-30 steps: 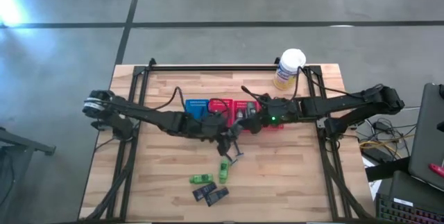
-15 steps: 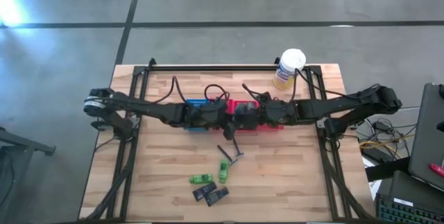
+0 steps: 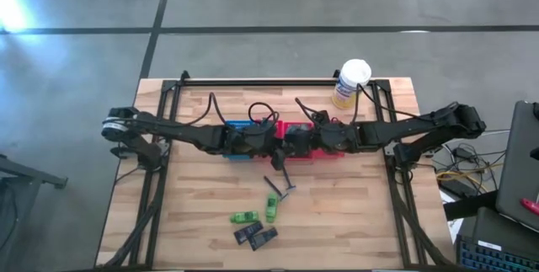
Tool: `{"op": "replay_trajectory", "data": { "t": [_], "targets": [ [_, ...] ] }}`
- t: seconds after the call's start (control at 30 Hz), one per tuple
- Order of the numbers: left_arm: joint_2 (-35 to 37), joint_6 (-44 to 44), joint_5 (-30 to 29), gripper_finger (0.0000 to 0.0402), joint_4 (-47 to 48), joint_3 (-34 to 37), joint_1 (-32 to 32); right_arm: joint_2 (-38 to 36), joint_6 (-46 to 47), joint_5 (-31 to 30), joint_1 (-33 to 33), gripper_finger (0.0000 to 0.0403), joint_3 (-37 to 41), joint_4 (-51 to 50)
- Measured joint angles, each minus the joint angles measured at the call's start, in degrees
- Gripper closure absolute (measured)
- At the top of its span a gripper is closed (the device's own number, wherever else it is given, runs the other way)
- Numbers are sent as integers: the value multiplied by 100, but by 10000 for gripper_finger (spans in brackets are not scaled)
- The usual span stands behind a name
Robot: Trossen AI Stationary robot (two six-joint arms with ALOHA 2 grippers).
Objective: Pick & Place Travel size toiletries
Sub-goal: Put the gray deodorant into the middle red bin
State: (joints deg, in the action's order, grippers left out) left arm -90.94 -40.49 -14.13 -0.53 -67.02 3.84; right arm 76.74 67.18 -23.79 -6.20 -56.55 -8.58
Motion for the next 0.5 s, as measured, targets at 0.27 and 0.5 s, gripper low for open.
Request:
{"op": "replay_trajectory", "data": {
  "t": [0.27,0.5],
  "targets": [
    [0,135,65,207,6,7,-49,111,155,62,7,206,0,-15],
    [0,76,-129,139,221,4,-40,128,151,-148,127,208,3,-408]
  ]
}}
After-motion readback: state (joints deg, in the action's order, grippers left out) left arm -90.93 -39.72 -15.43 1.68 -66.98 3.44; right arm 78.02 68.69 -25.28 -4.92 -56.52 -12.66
